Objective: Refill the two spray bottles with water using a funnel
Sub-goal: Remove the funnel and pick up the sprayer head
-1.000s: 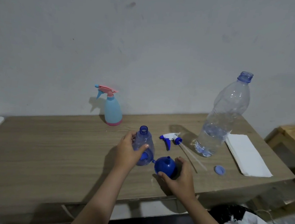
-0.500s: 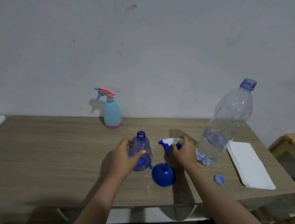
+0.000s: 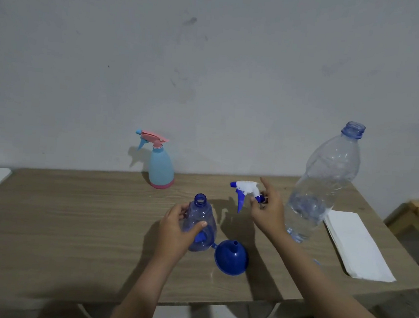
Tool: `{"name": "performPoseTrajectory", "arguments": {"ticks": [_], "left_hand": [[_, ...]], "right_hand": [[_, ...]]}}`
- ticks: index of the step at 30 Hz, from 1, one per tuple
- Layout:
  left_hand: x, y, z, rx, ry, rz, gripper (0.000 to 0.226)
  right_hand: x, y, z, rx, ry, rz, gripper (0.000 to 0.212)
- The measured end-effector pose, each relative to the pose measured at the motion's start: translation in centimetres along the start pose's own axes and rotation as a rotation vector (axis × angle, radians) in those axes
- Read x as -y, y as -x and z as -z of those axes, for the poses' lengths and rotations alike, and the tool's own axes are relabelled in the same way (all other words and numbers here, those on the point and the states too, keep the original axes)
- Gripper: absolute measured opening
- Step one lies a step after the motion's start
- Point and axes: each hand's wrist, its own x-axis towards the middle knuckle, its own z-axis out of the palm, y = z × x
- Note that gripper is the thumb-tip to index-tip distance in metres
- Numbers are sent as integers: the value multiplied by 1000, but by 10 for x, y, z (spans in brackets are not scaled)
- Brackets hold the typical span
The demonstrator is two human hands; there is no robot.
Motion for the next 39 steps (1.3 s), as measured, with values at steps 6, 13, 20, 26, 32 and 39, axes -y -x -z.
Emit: {"name": "performPoseTrajectory", "arguments": {"ticks": [6, 13, 20, 26, 32, 39], "left_hand": [[7, -3, -3, -12, 19, 6, 45], [0, 1, 3, 15, -24, -10, 42], [-4, 3, 3, 26, -1, 37, 41], [-3, 2, 2, 18, 15, 40, 47], [0, 1, 1, 16, -5, 43, 50], [0, 2, 0, 8, -13, 45, 50]], "right_hand": [[79, -3, 31, -15, -164, 114, 42], [166, -2, 49, -56, -351, 221, 46], [194, 5, 29, -80, -411, 293, 51], [196, 10, 16, -105, -434, 345, 50], [195, 9, 16, -109, -445, 345, 50], [177, 20, 4, -32, -381, 350, 50]]}}
